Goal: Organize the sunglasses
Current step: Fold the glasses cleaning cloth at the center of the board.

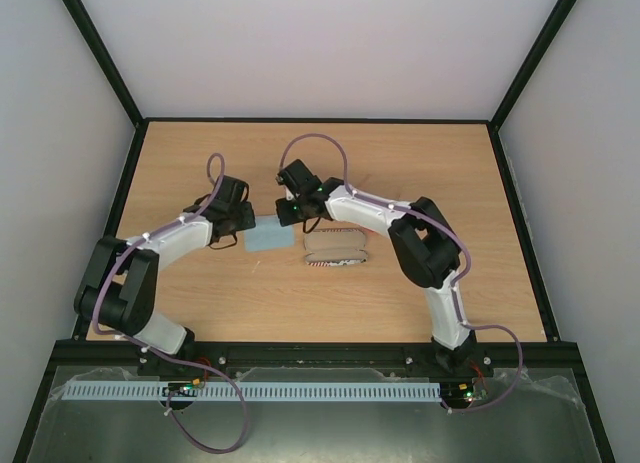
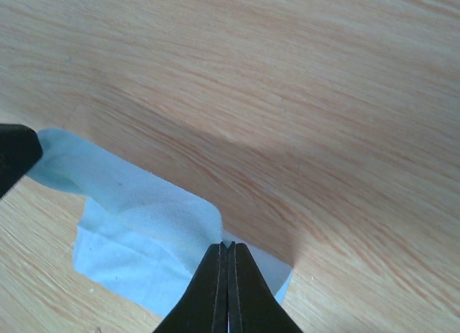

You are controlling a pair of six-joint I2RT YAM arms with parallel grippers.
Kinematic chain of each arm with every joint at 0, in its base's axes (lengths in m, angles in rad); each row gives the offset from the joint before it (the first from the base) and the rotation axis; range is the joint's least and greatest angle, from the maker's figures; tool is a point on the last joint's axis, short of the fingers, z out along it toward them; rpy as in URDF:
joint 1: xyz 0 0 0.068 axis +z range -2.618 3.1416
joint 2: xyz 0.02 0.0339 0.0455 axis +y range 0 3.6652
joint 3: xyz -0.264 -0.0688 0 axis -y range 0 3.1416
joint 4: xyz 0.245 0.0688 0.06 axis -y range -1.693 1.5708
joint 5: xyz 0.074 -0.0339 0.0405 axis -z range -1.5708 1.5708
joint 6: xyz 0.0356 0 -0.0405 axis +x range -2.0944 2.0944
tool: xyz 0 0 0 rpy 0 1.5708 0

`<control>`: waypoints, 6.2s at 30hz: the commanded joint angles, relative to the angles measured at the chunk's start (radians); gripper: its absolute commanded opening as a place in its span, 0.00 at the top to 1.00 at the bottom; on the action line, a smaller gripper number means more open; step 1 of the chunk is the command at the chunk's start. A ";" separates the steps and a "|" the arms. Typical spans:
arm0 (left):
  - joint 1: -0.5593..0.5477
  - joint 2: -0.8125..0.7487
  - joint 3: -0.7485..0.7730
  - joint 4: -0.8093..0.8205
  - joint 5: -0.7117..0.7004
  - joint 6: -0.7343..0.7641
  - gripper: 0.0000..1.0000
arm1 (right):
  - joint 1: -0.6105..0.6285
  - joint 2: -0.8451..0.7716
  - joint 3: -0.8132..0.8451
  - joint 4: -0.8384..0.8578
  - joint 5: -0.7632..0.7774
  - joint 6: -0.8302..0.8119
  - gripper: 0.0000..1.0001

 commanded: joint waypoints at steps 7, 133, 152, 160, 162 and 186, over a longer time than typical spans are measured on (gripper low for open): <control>-0.040 -0.072 -0.064 -0.040 -0.014 -0.033 0.98 | 0.022 -0.087 -0.120 0.055 0.028 0.012 0.99; -0.130 -0.113 -0.151 -0.063 -0.072 -0.119 0.98 | 0.084 -0.138 -0.267 0.141 0.058 0.082 0.99; -0.110 -0.045 -0.087 -0.051 -0.079 -0.102 0.98 | 0.064 -0.074 -0.193 0.120 0.069 0.069 0.99; -0.090 -0.036 -0.090 -0.043 -0.078 -0.094 0.98 | 0.051 -0.059 -0.190 0.123 0.064 0.072 0.98; -0.086 -0.035 -0.089 -0.042 -0.078 -0.092 0.98 | 0.048 -0.057 -0.191 0.124 0.062 0.071 0.99; -0.066 0.016 -0.071 -0.014 -0.067 -0.084 0.97 | 0.027 -0.016 -0.159 0.124 0.047 0.068 0.98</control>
